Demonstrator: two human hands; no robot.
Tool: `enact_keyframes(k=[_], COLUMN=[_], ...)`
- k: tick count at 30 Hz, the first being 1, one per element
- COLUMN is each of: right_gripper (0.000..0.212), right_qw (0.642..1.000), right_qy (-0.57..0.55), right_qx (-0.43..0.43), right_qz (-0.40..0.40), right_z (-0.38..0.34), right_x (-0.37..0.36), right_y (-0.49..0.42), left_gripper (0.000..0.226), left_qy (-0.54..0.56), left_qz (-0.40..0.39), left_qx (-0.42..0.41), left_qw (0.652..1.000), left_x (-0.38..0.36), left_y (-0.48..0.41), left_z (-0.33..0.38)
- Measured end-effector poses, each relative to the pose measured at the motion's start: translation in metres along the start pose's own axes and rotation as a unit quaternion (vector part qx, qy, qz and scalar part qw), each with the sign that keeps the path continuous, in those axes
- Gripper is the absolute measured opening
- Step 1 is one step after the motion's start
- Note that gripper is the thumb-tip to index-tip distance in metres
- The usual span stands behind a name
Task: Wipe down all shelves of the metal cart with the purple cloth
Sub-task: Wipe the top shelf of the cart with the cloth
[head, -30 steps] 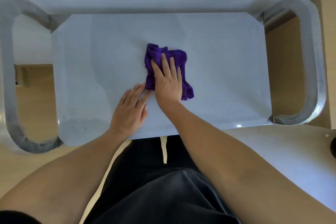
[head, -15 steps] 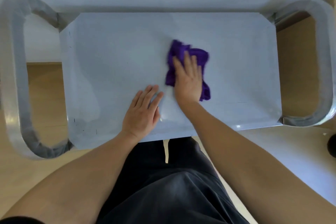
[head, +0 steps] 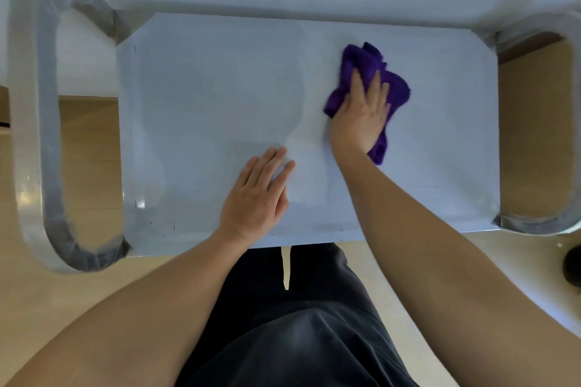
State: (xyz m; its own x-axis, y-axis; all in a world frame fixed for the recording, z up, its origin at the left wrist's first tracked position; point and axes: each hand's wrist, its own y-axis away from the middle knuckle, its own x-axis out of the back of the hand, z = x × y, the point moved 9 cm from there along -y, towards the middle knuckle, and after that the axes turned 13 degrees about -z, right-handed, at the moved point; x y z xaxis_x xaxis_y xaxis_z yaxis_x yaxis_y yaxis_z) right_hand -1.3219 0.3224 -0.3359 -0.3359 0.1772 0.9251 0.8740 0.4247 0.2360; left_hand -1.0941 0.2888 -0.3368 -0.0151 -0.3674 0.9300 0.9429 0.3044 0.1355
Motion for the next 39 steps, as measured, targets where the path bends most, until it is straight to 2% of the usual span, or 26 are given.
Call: enact_keyframes(k=[2, 4, 7, 9, 11, 14, 17, 19, 22, 23, 25, 27, 31, 33, 35, 37, 39], right_gripper=[0.047, 0.050, 0.050, 0.043, 0.042, 0.045, 0.047, 0.048, 0.047, 0.049, 0.051, 0.047, 0.050, 0.051, 0.055, 0.055, 0.052], right_qw=[0.994, 0.971, 0.950, 0.966, 0.988, 1.000, 0.997, 1.000, 0.974, 0.961, 0.950, 0.961, 0.997, 0.999, 0.996, 0.997, 1.000], right_qy=[0.006, 0.040, 0.059, 0.039, 0.012, -0.007, -0.023, 0.001, 0.034, 0.048, 0.049, 0.029, -0.019, -0.038, -0.022, 0.000, 0.002], right_qx=[0.109, 0.233, 0.299, 0.252, 0.155, 0.011, -0.073, -0.013, 0.220, 0.263, 0.292, 0.266, 0.080, -0.014, -0.086, -0.078, 0.017], right_qz=[0.003, -0.041, -0.074, -0.032, 0.018, -0.004, -0.007, -0.010, -0.031, -0.064, -0.099, -0.075, 0.000, 0.001, -0.002, 0.002, 0.001], right_z=[-0.054, -0.105, -0.115, -0.077, -0.024, 0.041, 0.046, -0.002, -0.099, -0.117, -0.121, -0.090, 0.022, 0.064, 0.076, 0.049, -0.002], right_x=[-0.015, -0.036, -0.040, -0.023, 0.006, 0.033, 0.033, 0.017, -0.019, -0.031, -0.035, -0.020, 0.033, 0.050, 0.052, 0.041, 0.022], right_y=[0.015, 0.035, 0.033, 0.005, -0.026, -0.049, -0.055, -0.049, -0.010, 0.004, 0.009, -0.012, -0.063, -0.072, -0.073, -0.067, -0.049], left_gripper=[0.044, 0.044, 0.045, 0.045, 0.044, 0.044, 0.044, 0.044, 0.044, 0.044, 0.044, 0.044, 0.044, 0.044, 0.044, 0.044, 0.044], left_qy=[-0.005, -0.008, -0.004, -0.003, -0.002, 0.001, -0.004, -0.007, -0.010, -0.011, -0.011, -0.006, -0.005, -0.006, -0.009, -0.012, -0.014], left_qz=[-0.003, -0.008, -0.016, -0.010, -0.003, 0.002, 0.001, -0.003, -0.013, -0.019, -0.025, -0.017, -0.015, -0.018, -0.017, -0.017, -0.017], left_qx=[-0.002, -0.004, -0.002, -0.001, -0.002, -0.003, -0.002, 0.001, 0.004, 0.004, 0.004, 0.003, 0.001, 0.001, 0.000, 0.001, 0.002], left_qw=[1.000, 1.000, 1.000, 1.000, 1.000, 1.000, 1.000, 1.000, 1.000, 1.000, 1.000, 1.000, 1.000, 1.000, 1.000, 1.000, 1.000], left_x=[0.000, 0.001, 0.002, 0.003, 0.002, 0.002, 0.002, 0.002, 0.002, 0.002, 0.002, 0.003, 0.001, 0.001, 0.000, 0.001, 0.001], left_y=[0.000, 0.000, -0.001, -0.001, -0.002, -0.002, -0.003, -0.003, -0.003, -0.003, -0.003, -0.003, -0.005, -0.005, -0.006, -0.006, -0.006], left_z=[0.000, 0.000, 0.000, 0.001, 0.002, 0.002, 0.002, 0.001, 0.000, 0.000, 0.001, 0.001, 0.000, 0.000, 0.001, 0.002, 0.002])
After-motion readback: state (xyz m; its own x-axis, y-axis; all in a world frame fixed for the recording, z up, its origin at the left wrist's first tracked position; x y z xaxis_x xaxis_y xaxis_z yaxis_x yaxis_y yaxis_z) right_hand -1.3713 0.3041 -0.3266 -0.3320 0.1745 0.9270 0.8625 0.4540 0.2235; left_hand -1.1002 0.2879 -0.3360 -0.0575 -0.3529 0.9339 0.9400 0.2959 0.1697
